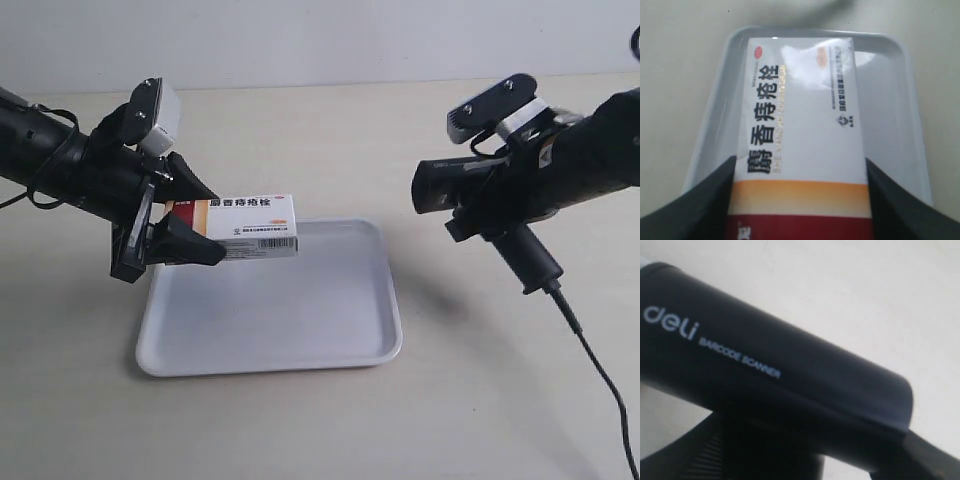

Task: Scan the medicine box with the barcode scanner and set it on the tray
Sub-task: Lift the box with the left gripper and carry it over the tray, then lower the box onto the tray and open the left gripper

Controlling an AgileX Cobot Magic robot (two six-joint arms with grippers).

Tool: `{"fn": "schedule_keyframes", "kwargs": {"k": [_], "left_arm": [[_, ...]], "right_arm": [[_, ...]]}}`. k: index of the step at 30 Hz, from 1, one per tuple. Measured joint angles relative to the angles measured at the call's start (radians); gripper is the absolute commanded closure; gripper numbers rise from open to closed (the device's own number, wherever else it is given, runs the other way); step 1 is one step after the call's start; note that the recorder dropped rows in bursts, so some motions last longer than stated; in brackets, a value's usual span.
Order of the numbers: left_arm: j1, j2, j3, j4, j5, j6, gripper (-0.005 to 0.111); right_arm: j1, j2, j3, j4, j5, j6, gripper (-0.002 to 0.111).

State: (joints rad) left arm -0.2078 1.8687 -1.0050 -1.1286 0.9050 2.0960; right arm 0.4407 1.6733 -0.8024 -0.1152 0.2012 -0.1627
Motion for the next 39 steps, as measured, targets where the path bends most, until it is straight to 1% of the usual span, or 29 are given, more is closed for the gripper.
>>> {"fn": "schedule_keyframes", "kwargs": {"k": [5,17,29,36,39], "left_arm": [[0.0,0.012,0.0,-0.009,-0.002,0.0,0.106],[0.0,0.012,0.0,-0.018,-0.002,0.0,0.106],[0.0,0.012,0.0,-0.018,-0.002,0.0,0.106],[0.0,0.012,0.0,-0.018,-0.002,0.0,0.106],[0.0,0.012,0.0,-0.042,0.014,0.0,0.106]], "right_arm": [[0.0,-0.082,0.0,-0.007,0.065,-0.018,0.108],[0.0,-0.015,0.0,-0.009,0.062,-0.029,0.108],[0.001,-0.009,0.0,-0.008,0.077,-0.032,0.108],[0.04,-0.009,0.0,0.003,0.086,-0.07,0.108],[0.021,-0.009,0.0,0.003,0.069,-0.057,0.108]]}}
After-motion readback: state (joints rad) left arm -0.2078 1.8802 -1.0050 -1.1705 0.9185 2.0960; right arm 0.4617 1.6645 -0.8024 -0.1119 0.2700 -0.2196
